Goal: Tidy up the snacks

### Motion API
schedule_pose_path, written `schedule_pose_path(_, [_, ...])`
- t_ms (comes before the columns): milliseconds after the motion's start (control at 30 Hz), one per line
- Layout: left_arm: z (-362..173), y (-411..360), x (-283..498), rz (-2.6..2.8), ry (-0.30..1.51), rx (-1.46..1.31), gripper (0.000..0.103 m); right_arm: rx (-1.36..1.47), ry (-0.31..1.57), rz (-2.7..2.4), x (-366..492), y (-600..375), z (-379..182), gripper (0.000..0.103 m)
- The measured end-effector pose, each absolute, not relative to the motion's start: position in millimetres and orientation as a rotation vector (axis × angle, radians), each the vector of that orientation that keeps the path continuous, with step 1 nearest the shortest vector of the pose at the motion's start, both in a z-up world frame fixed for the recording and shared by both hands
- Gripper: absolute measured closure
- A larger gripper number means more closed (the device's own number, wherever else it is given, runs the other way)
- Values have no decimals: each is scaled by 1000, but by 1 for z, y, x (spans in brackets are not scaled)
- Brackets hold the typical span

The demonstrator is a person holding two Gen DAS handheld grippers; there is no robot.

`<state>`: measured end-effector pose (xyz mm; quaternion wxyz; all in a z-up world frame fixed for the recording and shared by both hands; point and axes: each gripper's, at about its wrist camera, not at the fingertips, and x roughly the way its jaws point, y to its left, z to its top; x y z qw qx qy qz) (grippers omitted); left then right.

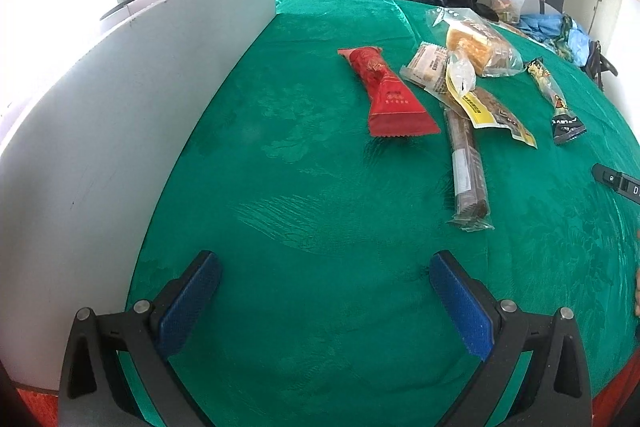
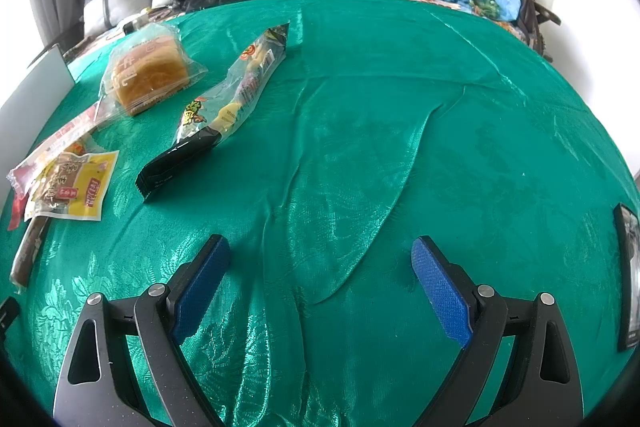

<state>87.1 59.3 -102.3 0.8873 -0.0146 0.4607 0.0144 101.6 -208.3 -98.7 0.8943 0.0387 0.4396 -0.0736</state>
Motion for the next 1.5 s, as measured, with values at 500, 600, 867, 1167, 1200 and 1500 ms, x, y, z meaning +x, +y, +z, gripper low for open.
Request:
schedule_pose_path(500, [-103,58,84,33,935,-30,0,80,914,-153,102,-208,-98,8])
schedule_pose_path(600, [-103,58,82,34,921,-30,0,80,914,-153,102,-208,-99,8])
schedule_pose_path(867, [-104,58,80,28,912,-26,0,80,915,-153,102,-208,-98,8])
schedule_pose_path(1167, [-103,58,80,16,918,-18,0,80,915,-153,102,-208,-98,8])
schedule_pose_path(1200, [-103,58,80,14,920,-18,0,80,915,-153,102,-208,-98,8])
schedule_pose_path(1500, [-103,57,81,12,921,-17,0,80,916,-153,102,-209,-98,8])
